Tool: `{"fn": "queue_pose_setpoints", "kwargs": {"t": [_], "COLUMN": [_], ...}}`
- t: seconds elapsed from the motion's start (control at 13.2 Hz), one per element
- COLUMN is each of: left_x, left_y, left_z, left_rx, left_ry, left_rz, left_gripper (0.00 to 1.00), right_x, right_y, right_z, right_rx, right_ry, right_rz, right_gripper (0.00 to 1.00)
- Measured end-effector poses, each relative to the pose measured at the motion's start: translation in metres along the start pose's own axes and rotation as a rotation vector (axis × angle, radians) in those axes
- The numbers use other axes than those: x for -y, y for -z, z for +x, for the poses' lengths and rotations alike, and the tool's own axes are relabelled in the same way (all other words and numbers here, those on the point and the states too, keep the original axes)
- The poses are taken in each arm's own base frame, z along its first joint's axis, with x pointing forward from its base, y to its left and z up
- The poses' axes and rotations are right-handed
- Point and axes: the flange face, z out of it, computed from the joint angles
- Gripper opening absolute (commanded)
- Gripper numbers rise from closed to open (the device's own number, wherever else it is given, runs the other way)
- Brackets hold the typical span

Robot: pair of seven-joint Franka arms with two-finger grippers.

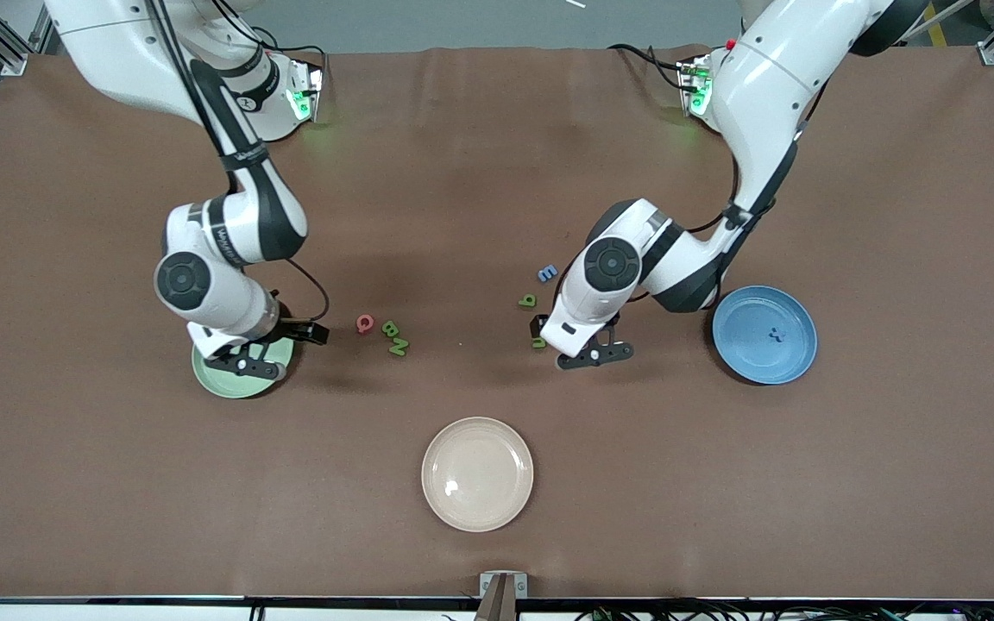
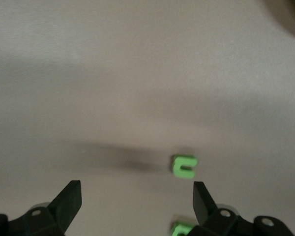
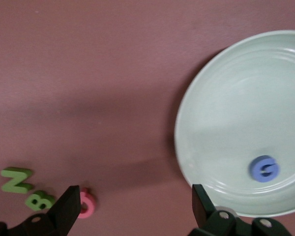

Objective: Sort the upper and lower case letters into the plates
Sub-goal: 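Move the left gripper to the green c while the right gripper reaches the pink o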

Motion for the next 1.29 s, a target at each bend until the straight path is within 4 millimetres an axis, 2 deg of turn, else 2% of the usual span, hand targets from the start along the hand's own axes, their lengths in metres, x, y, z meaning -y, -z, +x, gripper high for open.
{"fn": "queue_pose_setpoints", "kwargs": {"t": [0.3, 0.45, 0.61, 0.83, 1.06, 1.29], "left_x": [-0.036, -0.046, -0.046, -0.044, -0.044, -0.044], "left_y": [-0.023, -0.032, -0.04, -0.049, -0.05, -0.049], "left_z": [-0.005, -0.009, -0.01, -0.01, -0.01, -0.009], "left_rx": [-0.049, -0.049, -0.041, -0.034, -0.033, -0.033], "left_ry": [0.018, 0.015, 0.014, 0.015, 0.016, 0.016], "left_rz": [0.025, 0.026, 0.031, 0.039, 0.039, 0.039], "left_gripper": [1.0, 0.97, 0.83, 0.65, 0.54, 0.41], "right_x": [0.021, 0.031, 0.04, 0.042, 0.055, 0.066], "right_y": [-0.028, -0.039, -0.054, -0.074, -0.077, -0.079], "right_z": [-0.013, -0.017, -0.024, -0.036, -0.047, -0.057], "right_rx": [-0.037, -0.051, -0.063, -0.068, -0.065, -0.063], "right_ry": [-0.052, -0.074, -0.087, -0.099, -0.106, -0.1], "right_rz": [0.009, 0.015, 0.018, 0.015, 0.013, 0.011], "right_gripper": [1.0, 0.97, 0.93, 0.83, 0.76, 0.76]}}
